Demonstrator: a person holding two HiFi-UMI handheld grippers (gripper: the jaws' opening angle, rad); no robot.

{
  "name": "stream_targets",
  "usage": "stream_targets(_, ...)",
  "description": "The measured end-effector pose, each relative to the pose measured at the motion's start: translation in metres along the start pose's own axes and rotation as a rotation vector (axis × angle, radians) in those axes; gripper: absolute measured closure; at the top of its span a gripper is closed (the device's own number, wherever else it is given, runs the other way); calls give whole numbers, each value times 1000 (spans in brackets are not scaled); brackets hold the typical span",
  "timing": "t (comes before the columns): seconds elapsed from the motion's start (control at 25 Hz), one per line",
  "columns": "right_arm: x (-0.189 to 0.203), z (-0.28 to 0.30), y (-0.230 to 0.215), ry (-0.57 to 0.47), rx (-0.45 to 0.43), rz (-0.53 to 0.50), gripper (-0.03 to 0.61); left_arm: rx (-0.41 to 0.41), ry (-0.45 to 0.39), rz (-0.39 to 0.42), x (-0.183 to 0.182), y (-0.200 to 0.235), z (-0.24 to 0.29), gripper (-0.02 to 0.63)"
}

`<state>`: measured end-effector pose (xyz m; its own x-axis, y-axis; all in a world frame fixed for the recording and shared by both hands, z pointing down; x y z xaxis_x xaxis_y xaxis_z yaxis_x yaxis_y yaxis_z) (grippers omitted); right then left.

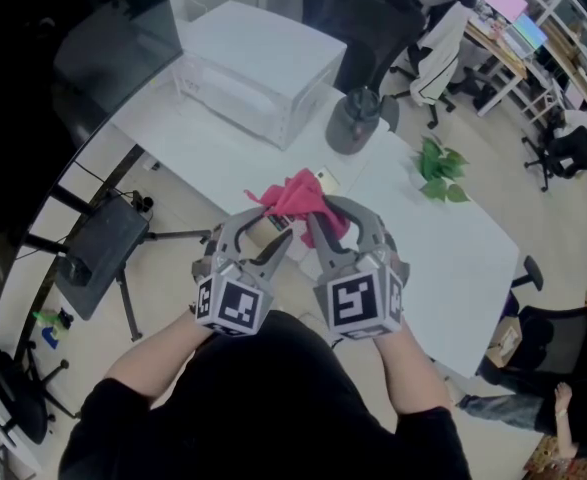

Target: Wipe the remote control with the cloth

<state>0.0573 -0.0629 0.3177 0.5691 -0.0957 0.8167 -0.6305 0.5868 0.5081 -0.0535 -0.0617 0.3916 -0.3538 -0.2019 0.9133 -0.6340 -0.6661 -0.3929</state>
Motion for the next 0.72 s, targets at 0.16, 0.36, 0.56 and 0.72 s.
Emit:
stream_targets(0.16, 5, -4, -27, 7, 80, 12, 500, 3, -5, 5, -1, -1, -1, 405)
stream_targets(0.36, 2, -16, -54, -22, 172, 44, 500, 17, -22, -47, 2, 0, -1, 405)
stream_targets(0.56, -14, -35, -63, -196, 199, 168, 501, 75, -106, -466, 7, 19, 2, 405)
stream_targets(0.72, -14, -46, -60, -294, 188, 310, 500, 171, -222, -857, 16, 31, 6, 405)
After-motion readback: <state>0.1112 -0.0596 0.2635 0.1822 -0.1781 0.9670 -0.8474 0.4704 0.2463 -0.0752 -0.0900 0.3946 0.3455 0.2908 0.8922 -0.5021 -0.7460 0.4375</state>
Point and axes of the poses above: the fingertips, and each gripper's own axes: z forward along the fingers, y to its left, x out of its underside, the point moved 7 cm from there along -z, backward along the fingers, and after that the axes turned 7 degrees about -y, right-handed, at the moved point
